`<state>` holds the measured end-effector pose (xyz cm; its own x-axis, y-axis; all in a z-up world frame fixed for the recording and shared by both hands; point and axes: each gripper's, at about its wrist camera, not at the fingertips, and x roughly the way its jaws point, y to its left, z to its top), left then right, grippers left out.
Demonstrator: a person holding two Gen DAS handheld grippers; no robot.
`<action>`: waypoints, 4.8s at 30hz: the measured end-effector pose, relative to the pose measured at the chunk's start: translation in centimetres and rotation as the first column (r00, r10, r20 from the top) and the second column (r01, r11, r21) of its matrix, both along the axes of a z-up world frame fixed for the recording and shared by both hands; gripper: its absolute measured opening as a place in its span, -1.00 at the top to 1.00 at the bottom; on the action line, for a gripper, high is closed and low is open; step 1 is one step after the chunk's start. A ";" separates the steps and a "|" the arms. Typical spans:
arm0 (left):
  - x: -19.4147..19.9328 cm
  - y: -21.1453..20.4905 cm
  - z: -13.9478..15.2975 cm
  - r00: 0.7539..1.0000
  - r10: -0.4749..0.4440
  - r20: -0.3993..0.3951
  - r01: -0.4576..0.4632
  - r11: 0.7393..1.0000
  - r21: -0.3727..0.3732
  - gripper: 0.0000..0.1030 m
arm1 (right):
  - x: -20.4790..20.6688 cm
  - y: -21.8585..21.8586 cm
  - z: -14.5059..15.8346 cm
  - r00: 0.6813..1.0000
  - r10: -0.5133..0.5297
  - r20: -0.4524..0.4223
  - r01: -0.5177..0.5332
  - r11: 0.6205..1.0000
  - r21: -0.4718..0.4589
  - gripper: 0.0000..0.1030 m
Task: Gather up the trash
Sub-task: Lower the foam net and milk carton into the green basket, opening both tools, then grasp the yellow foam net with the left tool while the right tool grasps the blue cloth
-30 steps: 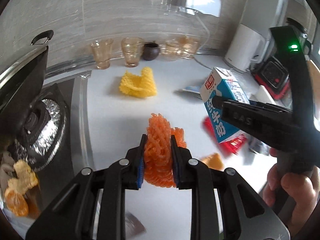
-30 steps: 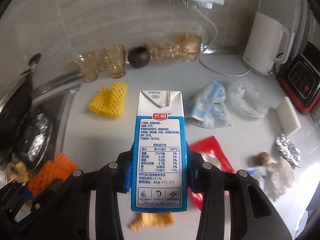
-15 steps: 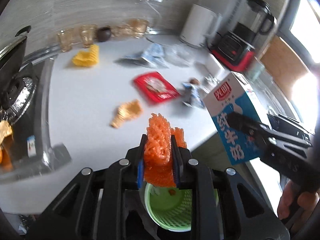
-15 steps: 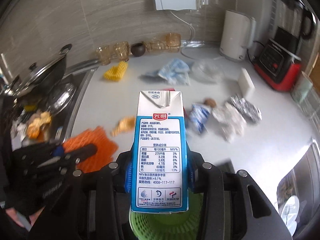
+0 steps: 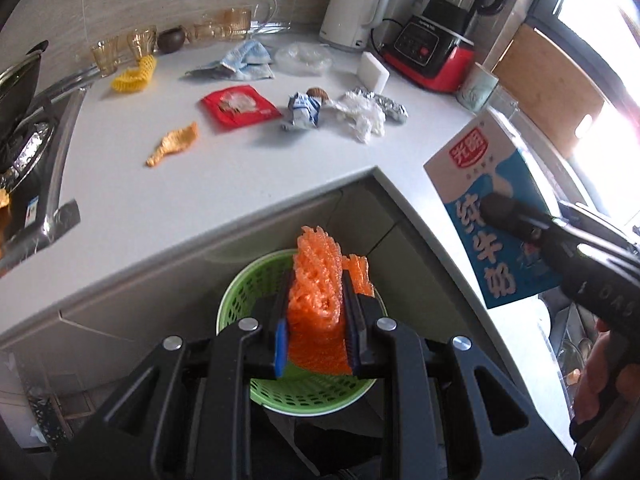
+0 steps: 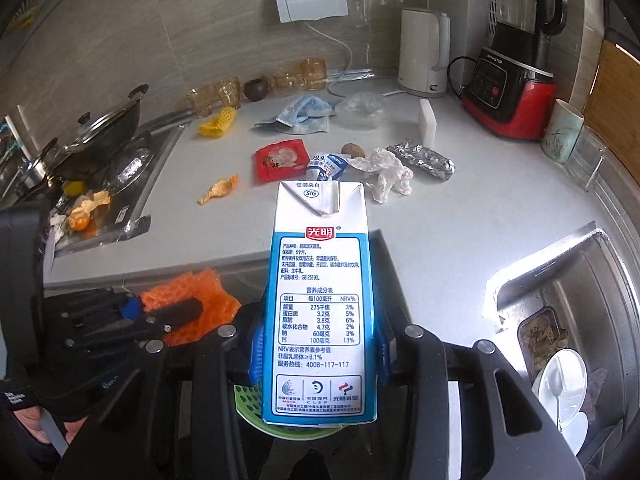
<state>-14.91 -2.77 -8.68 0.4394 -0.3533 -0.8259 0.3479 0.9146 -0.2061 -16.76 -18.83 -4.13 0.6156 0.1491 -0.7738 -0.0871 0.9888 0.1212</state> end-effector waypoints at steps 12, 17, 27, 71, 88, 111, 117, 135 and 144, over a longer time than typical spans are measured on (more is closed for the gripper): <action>-0.7 -1.6 -4.6 0.996 -0.022 -0.091 0.026 0.999 0.045 0.55 | -1.2 0.1 -0.8 1.000 0.027 0.002 -0.027 0.999 0.024 0.20; 0.0 -1.5 -6.2 0.992 -0.001 -0.123 0.008 0.998 0.057 0.01 | -1.0 0.3 -1.4 1.000 0.027 -0.008 -0.026 0.999 0.022 0.20; 1.1 1.4 -3.4 0.996 0.093 -0.006 -0.092 0.991 0.095 -0.40 | -0.8 0.7 -2.9 0.999 0.040 -0.030 -0.039 0.999 0.031 0.21; 11.4 10.6 3.1 0.974 0.203 0.098 -0.210 0.975 0.066 -0.69 | 10.7 4.7 -2.8 0.998 0.012 -0.061 -0.014 0.999 -0.031 -0.79; 24.8 15.3 2.9 0.967 0.186 0.174 -0.200 0.977 0.071 -0.85 | 16.8 7.9 -0.3 0.990 -0.140 -0.001 0.140 0.987 -0.079 -0.95; 46.5 16.1 -5.6 0.974 0.219 0.063 -0.225 0.969 0.106 -0.85 | 32.3 12.1 -3.4 0.984 -0.165 -0.062 0.159 0.983 -0.091 -0.95; 48.1 15.4 -7.2 0.977 0.211 0.011 -0.211 0.970 0.121 -0.29 | 34.1 11.9 -4.2 0.981 -0.174 -0.084 0.167 0.982 -0.084 -0.95; 42.4 15.8 -3.0 0.987 0.159 0.040 -0.160 0.987 0.025 0.80 | 43.2 11.7 -7.7 0.962 -0.250 -0.107 0.244 0.967 -0.068 -0.95; 37.3 15.7 -1.8 0.993 0.113 0.042 -0.113 0.993 -0.020 0.80 | 47.3 11.6 -11.5 0.946 -0.260 -0.194 0.248 0.965 -0.081 0.63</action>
